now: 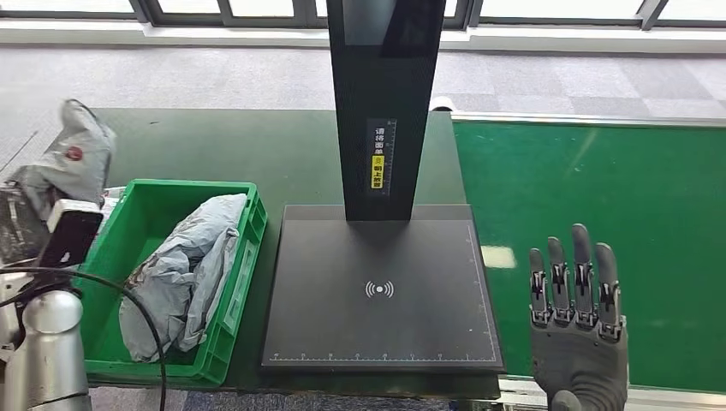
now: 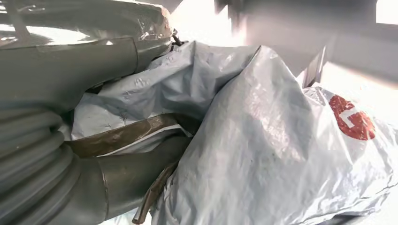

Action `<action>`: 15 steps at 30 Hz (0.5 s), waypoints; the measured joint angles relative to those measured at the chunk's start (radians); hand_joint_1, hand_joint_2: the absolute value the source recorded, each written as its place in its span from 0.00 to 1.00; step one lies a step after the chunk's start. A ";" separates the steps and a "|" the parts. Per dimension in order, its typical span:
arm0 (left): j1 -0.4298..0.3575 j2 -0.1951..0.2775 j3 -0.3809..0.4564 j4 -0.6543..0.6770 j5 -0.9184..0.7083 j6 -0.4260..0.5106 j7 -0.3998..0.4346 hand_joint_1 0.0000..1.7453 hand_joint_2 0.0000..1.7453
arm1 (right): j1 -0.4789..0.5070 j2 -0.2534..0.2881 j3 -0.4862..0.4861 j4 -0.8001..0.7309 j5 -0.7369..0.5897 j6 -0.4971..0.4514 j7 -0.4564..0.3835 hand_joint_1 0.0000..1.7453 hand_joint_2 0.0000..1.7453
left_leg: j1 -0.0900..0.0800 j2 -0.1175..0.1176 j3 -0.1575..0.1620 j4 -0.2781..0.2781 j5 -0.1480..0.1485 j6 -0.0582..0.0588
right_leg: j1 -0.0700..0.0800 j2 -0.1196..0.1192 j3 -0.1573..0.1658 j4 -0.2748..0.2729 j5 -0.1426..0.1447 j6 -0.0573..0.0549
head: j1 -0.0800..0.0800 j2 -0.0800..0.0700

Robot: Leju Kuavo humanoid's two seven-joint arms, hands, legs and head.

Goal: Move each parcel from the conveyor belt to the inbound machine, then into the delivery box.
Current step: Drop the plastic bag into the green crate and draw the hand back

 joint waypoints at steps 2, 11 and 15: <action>0.006 -0.005 -0.056 0.088 -0.029 -0.041 0.014 1.00 1.00 | -0.010 -0.007 0.012 0.019 0.005 -0.020 0.000 0.00 1.00 | 0.000 0.000 -0.001 0.000 0.000 0.000 | 0.000 0.000 0.000 0.000 0.001 0.000 | 0.000 0.000; 0.032 -0.022 -0.206 0.261 -0.096 -0.038 0.051 1.00 1.00 | -0.002 -0.021 0.037 0.047 0.010 -0.056 0.000 0.00 1.00 | -0.001 0.000 -0.002 0.000 -0.002 0.002 | -0.002 0.001 0.000 0.000 0.001 0.001 | 0.000 0.000; 0.102 -0.025 -0.230 0.181 -0.141 -0.029 0.083 0.98 1.00 | -0.004 -0.024 0.041 0.063 0.006 -0.053 0.000 0.00 1.00 | -0.001 0.004 -0.002 -0.001 -0.004 0.001 | -0.002 0.005 0.001 0.000 -0.001 0.000 | 0.000 0.000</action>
